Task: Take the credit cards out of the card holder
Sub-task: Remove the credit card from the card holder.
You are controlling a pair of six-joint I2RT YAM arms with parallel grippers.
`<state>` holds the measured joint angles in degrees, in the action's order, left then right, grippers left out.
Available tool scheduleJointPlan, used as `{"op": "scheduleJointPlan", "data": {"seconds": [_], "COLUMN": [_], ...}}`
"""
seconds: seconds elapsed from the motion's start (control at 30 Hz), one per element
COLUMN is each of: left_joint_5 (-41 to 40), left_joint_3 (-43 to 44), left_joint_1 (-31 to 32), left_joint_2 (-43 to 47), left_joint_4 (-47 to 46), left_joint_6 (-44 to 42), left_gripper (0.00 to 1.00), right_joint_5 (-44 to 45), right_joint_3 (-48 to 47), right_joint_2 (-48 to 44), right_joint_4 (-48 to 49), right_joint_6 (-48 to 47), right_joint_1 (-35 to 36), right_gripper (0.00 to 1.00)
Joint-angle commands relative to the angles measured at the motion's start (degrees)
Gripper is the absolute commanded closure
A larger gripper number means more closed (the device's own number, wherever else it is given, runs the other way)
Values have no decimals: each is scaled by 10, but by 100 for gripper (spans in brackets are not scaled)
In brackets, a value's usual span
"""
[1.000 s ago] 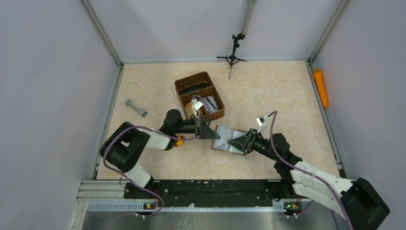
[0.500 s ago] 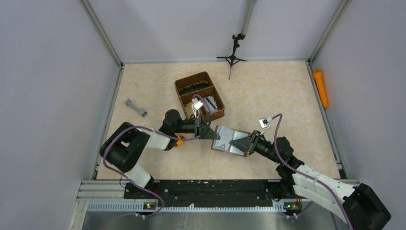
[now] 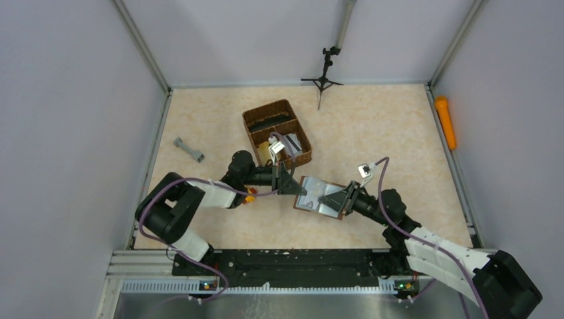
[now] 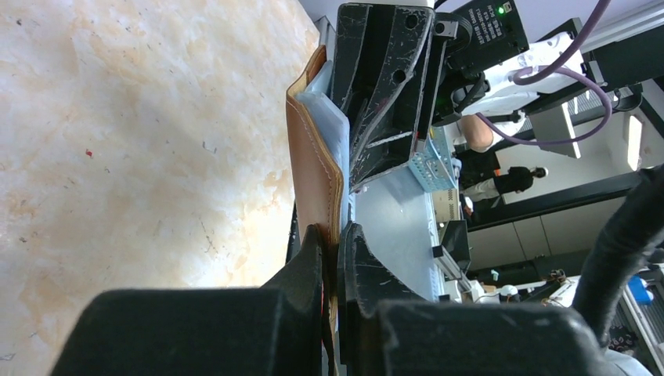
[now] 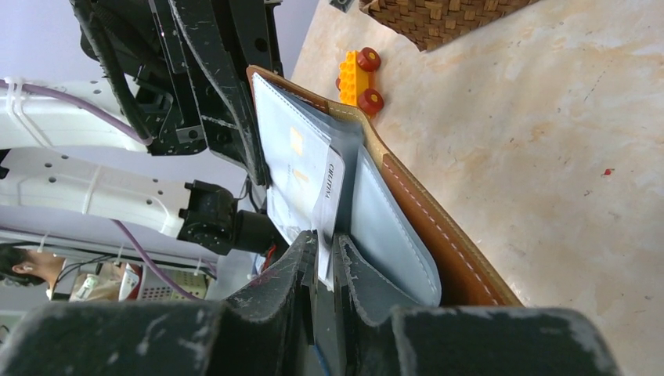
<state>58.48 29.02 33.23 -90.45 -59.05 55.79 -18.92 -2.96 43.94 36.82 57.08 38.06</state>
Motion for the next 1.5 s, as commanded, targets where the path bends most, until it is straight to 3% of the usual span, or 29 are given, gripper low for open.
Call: {"op": "scheduleJointPlan", "data": {"seconds": [0.0,0.2,0.4,0.57,0.63,0.77,0.83,1.07,1.23,1.37,1.47], "left_joint_5": [7,3,0,6,10,21,26,32,41,46,46], "left_joint_3": [25,31,35,35,33,23,20,17,7,4,5], "left_joint_1": [24,24,23,22,20,11,9,3,-11,-19,-20], "left_joint_2": [7,2,2,-7,-11,-21,-27,-41,-66,-96,-102], "left_joint_4": [12,37,56,39,24,-39,-64,-107,-200,-291,-302], "left_joint_6": [-24,-37,-46,-34,-23,15,30,59,122,183,192], "left_gripper": [100,89,91,95,90,70,69,92,100,100,100], "right_joint_5": [-29,-29,-21,-13,0,34,40,42,61,73,70], "right_joint_3": [-21,-16,-8,1,4,6,6,-2,3,4,2], "right_joint_2": [-5,-24,-47,-68,-83,-116,-131,-133,-145,-167,-161], "right_joint_4": [108,111,111,114,101,36,22,-1,-24,-45,-49], "right_joint_6": [8,7,8,9,9,0,-2,-11,-11,-12,-14], "right_joint_1": [0,0,0,0,0,0,0,-1,-1,-3,-3], "right_gripper": [86,87,99,100,100,100,100,100,100,100,100]}}
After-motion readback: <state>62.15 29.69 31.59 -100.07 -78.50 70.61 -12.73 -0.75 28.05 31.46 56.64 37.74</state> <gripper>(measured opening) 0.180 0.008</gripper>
